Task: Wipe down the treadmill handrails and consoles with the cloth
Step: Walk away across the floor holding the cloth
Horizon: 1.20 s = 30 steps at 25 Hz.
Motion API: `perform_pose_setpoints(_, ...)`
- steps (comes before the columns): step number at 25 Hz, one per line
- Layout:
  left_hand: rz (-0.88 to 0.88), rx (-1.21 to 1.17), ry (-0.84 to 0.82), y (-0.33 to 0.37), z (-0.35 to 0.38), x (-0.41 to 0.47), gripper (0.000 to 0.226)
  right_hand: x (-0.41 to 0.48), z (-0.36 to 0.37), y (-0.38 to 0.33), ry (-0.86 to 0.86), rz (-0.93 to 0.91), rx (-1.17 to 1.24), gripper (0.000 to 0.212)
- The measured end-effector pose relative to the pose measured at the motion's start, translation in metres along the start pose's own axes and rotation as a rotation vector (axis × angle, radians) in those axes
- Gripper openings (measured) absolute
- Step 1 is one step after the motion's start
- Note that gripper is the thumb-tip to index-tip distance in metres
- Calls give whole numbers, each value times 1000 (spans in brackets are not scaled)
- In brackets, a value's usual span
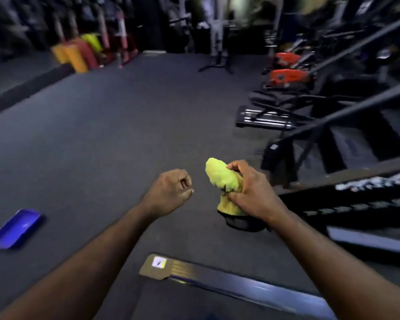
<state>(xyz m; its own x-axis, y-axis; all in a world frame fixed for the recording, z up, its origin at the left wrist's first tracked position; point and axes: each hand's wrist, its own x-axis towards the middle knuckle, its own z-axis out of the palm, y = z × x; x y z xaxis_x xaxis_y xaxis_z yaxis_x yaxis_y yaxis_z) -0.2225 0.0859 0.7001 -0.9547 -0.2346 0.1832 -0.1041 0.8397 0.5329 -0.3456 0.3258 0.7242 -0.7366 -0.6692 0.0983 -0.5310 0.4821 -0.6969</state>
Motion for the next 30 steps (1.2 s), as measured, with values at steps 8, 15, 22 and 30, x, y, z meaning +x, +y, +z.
perform_pose_setpoints(8, -494, 74, 381, -216, -144, -161, 22, 135, 227, -187, -401, -366, 43, 61)
perform_pose_setpoints(15, -943, 145, 561, -267, -211, -306, 30, 193, 395, -336, -760, -703, 102, 62)
perform_pose_setpoints(22, -1181, 204, 723, -300, -255, -400, 41, 190, 513, -483, -871, -915, 153, 60)
perform_pose_setpoints(30, -1092, 289, 758, -397, -364, -448, 46, 213, 590, -589, -783, -988, 130, 65)
